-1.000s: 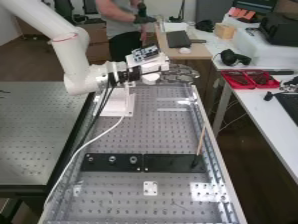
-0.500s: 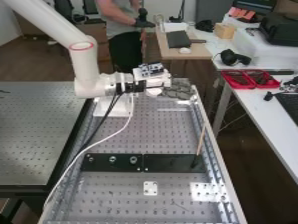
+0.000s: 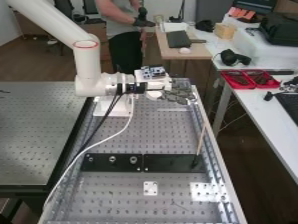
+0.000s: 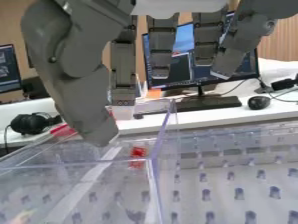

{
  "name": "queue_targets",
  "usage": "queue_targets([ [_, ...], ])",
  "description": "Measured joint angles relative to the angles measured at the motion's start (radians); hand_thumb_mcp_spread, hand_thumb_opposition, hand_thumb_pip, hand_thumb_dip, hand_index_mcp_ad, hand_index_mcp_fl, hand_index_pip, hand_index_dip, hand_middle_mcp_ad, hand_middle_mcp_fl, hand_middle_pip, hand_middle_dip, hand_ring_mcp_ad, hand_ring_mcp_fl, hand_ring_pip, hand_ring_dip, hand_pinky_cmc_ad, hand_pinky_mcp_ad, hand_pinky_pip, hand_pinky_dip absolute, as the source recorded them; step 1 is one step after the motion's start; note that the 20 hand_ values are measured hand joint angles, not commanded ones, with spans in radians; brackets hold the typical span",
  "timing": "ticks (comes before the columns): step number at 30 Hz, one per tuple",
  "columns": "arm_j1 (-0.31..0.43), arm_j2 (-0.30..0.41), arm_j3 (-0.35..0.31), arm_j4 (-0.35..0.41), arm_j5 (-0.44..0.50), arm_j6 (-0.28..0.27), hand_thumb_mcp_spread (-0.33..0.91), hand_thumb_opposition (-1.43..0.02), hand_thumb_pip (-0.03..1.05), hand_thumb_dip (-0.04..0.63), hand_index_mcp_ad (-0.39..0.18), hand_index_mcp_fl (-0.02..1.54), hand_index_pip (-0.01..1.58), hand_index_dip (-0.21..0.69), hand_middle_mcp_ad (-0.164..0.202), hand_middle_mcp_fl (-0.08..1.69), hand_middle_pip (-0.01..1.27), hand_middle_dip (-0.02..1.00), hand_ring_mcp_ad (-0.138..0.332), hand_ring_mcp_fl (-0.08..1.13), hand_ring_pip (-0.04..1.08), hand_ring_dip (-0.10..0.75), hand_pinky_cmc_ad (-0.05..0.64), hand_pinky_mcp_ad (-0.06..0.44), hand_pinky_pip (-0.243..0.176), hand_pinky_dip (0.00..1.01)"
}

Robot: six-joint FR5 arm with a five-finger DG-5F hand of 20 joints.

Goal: Grab the pcb board and place it in the clear container

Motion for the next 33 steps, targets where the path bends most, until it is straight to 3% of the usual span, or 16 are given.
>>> queue_targets([
  [2,-0.001,0.003,-0.001,0.001,0.002,0.001,0.44,-0.85,0.65,0.279,-0.124,0.1,1.38,0.021,0.061,0.16,0.12,0.16,0.243,0.03,0.09,0.024,0.339,0.201,-0.061,0.42],
  [6,-0.003,0.007,-0.005,0.004,0.006,0.002,0.43,-0.85,0.72,0.278,-0.124,0.07,1.38,0.021,0.058,0.12,0.12,0.16,0.244,0.03,0.1,0.024,0.33,0.199,-0.061,0.45],
  [10,-0.005,0.023,-0.014,0.022,0.006,0.009,0.42,-0.85,0.72,0.278,-0.124,0.07,1.38,0.021,0.058,0.12,0.12,0.16,0.244,0.03,0.09,0.023,0.33,0.199,-0.061,0.45],
  [20,-0.045,0.195,-0.08,0.052,0.005,-0.01,0.42,-0.84,0.69,0.278,-0.124,0.07,1.38,0.021,0.058,0.12,0.12,0.16,0.244,0.01,0.1,0.023,0.328,0.185,-0.061,0.47],
  [26,-0.093,0.315,-0.122,0.007,0.013,-0.044,0.4,-0.84,0.68,0.279,-0.124,0.08,1.37,0.023,0.058,0.12,0.12,0.16,0.244,0.01,0.09,0.023,0.328,0.183,-0.061,0.48],
  [33,-0.158,0.42,-0.157,-0.107,0.053,-0.082,0.4,-0.83,0.68,0.279,-0.122,0.08,1.35,0.028,0.059,0.12,0.12,0.16,0.244,0.01,0.09,0.023,0.33,0.183,-0.061,0.49],
])
